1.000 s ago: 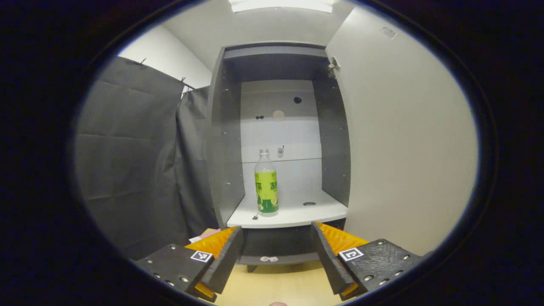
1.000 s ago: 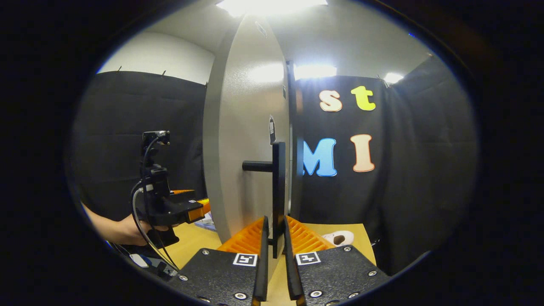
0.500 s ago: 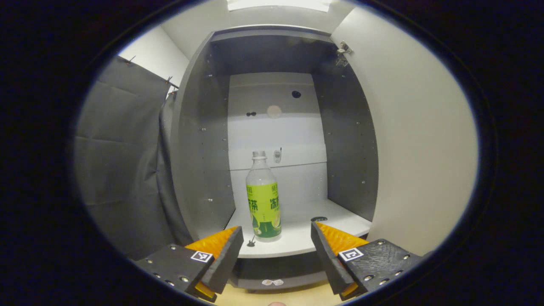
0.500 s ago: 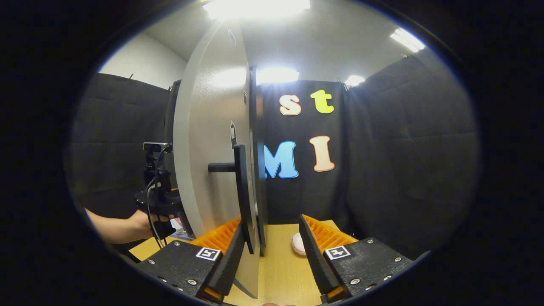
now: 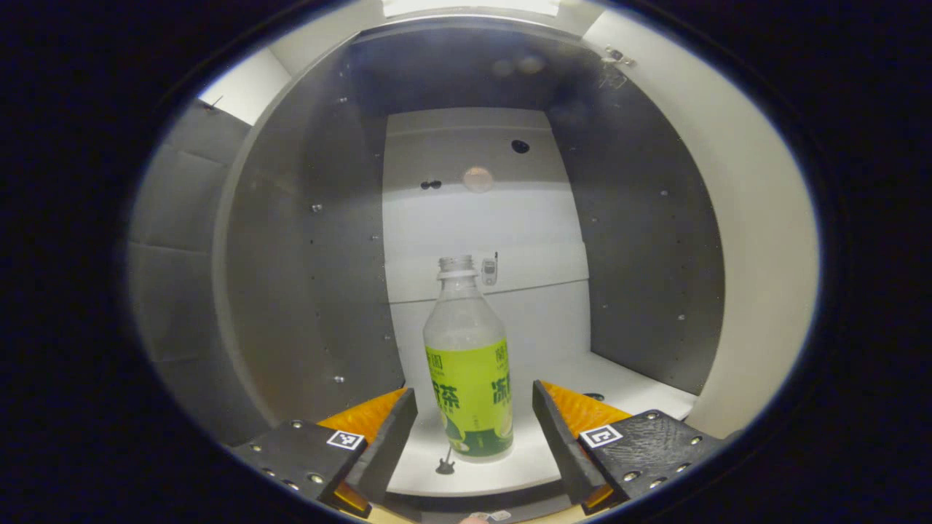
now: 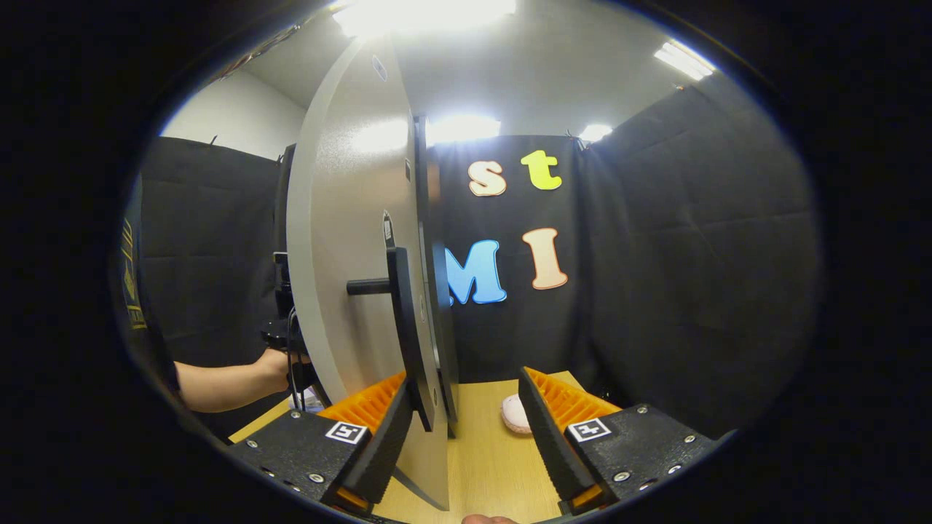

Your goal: Open the cabinet door with the right hand, grasp the bottle in the cabinet with the left hand and place it on the coaster, then close the cabinet door with the right hand.

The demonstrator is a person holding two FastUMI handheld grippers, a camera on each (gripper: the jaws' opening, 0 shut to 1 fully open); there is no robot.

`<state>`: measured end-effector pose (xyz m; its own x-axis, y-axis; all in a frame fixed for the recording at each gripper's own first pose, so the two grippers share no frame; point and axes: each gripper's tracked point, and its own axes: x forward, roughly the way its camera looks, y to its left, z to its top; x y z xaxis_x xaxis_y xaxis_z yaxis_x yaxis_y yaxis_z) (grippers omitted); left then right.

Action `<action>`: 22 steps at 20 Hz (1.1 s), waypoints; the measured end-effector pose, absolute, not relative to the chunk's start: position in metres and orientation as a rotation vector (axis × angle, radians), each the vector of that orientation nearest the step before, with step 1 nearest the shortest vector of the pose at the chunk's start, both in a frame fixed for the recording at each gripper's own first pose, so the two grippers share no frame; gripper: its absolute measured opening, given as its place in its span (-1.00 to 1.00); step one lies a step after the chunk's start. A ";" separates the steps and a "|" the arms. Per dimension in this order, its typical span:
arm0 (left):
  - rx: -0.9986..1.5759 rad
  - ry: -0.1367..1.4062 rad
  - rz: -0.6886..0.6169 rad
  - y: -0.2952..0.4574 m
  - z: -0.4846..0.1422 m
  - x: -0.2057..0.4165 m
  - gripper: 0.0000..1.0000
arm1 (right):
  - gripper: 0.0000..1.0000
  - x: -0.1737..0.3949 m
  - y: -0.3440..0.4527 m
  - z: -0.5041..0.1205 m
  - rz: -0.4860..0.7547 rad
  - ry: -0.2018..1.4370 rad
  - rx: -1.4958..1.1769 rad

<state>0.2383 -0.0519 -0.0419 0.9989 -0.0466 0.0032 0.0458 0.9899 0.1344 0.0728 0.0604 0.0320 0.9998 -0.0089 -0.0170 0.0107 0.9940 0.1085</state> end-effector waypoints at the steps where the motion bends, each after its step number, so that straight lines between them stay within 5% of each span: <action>1: 0.131 -0.010 -0.050 -0.052 -0.043 0.246 0.69 | 0.75 0.071 0.059 0.033 -0.015 0.014 0.117; 4: 0.123 -0.019 -0.068 -0.059 -0.044 0.265 0.94 | 0.90 0.071 0.059 0.032 -0.033 0.013 0.155; 8: 0.127 -0.042 -0.039 -0.057 -0.043 0.279 0.94 | 0.88 0.073 0.060 0.030 -0.035 0.031 0.148; 10: 0.123 -0.040 -0.029 -0.055 -0.043 0.284 0.39 | 0.88 0.069 0.057 0.029 -0.045 0.045 0.116; 11: 0.131 -0.034 -0.030 -0.056 -0.044 0.280 0.56 | 0.90 0.067 0.058 0.032 -0.047 0.038 0.096; 12: 0.140 -0.027 -0.032 -0.057 -0.043 0.279 0.33 | 0.94 0.065 0.057 0.032 -0.046 0.034 0.077; 22: 0.116 -0.020 0.036 -0.048 -0.023 0.212 0.34 | 0.94 0.050 0.010 0.027 -0.058 0.007 0.112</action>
<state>0.2118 -0.0475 -0.0227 0.9991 0.0349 0.0221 -0.0372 0.9926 0.1155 0.0495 0.0097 0.0275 0.9983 -0.0574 -0.0105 0.0582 0.9920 0.1118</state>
